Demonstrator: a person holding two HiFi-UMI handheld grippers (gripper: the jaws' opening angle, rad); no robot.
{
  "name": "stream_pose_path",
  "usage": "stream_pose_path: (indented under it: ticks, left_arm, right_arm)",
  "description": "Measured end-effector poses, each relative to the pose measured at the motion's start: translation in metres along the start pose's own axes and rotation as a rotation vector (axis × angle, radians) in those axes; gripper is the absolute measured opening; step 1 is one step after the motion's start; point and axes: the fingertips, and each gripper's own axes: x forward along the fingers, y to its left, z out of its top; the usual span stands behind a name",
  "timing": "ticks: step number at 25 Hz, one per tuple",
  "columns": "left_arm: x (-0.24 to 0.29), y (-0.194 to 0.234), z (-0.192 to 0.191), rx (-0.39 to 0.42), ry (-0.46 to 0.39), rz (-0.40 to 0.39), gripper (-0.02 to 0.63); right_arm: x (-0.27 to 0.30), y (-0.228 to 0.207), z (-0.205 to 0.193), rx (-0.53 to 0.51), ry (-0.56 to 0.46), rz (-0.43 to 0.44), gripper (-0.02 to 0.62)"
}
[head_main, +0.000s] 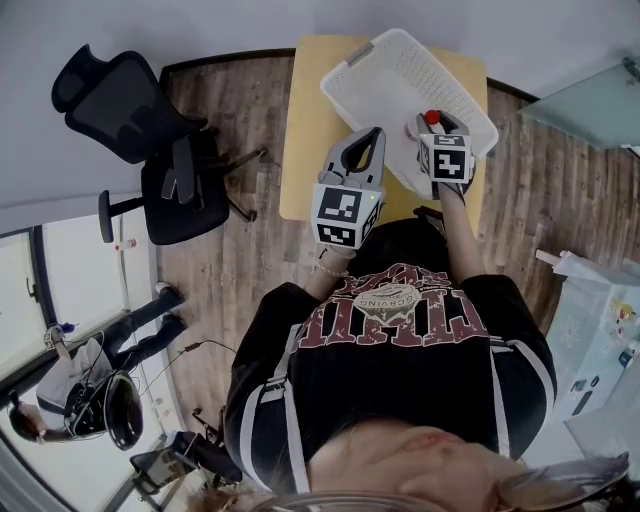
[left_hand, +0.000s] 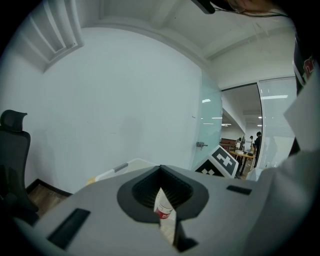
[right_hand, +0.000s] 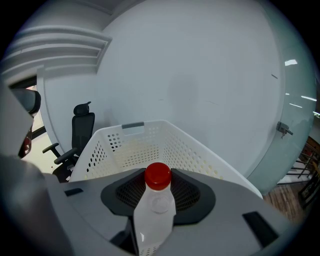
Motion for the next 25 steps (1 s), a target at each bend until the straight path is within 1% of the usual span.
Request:
stream_pose_path:
  ticks: [7, 15, 25]
  left_arm:
    - [0.000, -0.007, -0.003, 0.000, 0.005, -0.004, 0.046]
    - [-0.008, -0.005, -0.004, -0.003, -0.002, 0.001, 0.046]
    - [-0.011, -0.005, -0.003, -0.007, -0.007, -0.004, 0.046]
  right_arm:
    - [-0.003, -0.001, -0.002, -0.009, -0.004, 0.007, 0.161]
    - [-0.006, 0.007, -0.002, -0.001, -0.012, 0.027, 0.161]
    - [-0.018, 0.011, 0.015, 0.001, -0.068, 0.056, 0.161]
